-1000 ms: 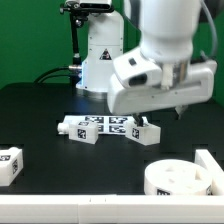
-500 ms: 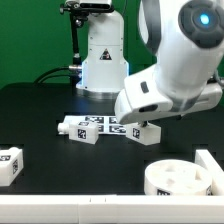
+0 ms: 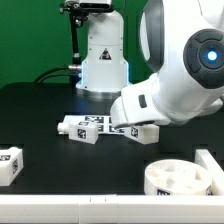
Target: Assemble stool
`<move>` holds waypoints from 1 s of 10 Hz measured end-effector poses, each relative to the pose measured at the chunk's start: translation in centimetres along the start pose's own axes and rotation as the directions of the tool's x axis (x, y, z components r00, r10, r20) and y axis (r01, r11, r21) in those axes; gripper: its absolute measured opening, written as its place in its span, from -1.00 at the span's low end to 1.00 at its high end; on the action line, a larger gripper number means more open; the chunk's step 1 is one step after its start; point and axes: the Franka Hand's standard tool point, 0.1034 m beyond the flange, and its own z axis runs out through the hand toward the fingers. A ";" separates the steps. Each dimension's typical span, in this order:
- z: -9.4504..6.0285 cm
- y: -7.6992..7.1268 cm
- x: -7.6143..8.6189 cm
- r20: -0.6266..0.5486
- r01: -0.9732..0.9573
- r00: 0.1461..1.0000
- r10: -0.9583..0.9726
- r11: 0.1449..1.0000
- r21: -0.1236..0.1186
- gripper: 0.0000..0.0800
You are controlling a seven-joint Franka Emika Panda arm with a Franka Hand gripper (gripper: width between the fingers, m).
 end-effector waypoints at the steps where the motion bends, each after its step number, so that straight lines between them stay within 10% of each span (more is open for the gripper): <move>1: 0.0 0.0 0.0 0.000 0.000 1.000 0.000 1.000 0.000 0.62; 5: -0.6 0.9 -0.4 0.018 -0.134 0.991 0.135 0.988 -0.071 0.62; 10: 0.3 1.3 0.1 0.031 -0.113 0.993 0.116 0.991 -0.070 0.62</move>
Offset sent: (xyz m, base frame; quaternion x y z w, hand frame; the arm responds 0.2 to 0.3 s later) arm 0.0149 -0.0430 0.0212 -0.1416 -0.0968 0.1347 0.9759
